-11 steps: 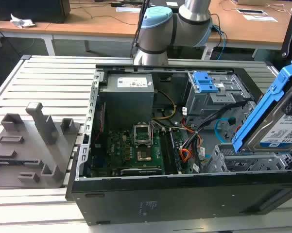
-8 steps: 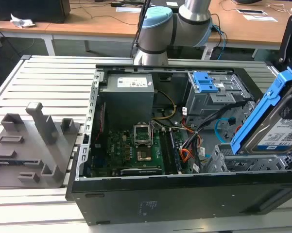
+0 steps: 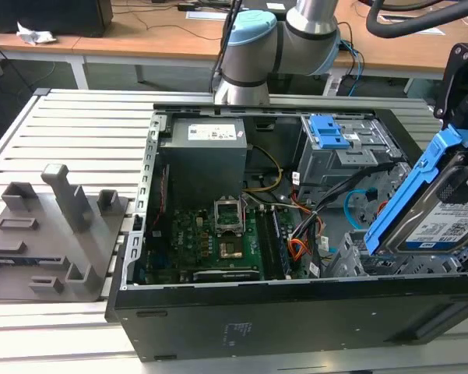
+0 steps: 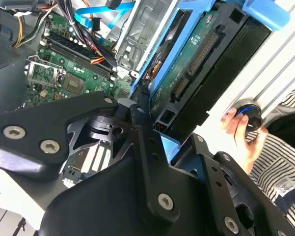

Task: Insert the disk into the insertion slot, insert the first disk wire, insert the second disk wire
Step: 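Insert the disk into the insertion slot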

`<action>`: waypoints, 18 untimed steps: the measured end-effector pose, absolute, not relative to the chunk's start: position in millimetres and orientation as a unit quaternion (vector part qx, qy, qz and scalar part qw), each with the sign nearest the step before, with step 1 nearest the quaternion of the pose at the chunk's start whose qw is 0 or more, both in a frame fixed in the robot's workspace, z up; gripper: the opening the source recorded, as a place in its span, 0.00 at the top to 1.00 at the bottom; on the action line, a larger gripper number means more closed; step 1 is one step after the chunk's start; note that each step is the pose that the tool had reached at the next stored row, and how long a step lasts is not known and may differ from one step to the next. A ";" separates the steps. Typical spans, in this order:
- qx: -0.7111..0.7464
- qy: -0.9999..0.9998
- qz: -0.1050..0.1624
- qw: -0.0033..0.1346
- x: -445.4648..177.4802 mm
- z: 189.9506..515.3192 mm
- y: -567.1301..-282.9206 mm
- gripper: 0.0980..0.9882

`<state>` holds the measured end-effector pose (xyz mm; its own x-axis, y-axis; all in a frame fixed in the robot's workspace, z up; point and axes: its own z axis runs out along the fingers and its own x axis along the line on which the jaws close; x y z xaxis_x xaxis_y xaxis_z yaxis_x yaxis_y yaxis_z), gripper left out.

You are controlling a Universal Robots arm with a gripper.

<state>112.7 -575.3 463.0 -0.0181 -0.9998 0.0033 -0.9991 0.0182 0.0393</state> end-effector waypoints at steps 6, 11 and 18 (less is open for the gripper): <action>0.701 -0.713 -0.013 0.015 116.3 455.5 -557.5 0.70; 0.705 -0.709 -0.013 0.015 120.2 442.4 -549.4 0.70; 0.705 -0.709 -0.013 0.015 120.3 430.5 -547.1 0.70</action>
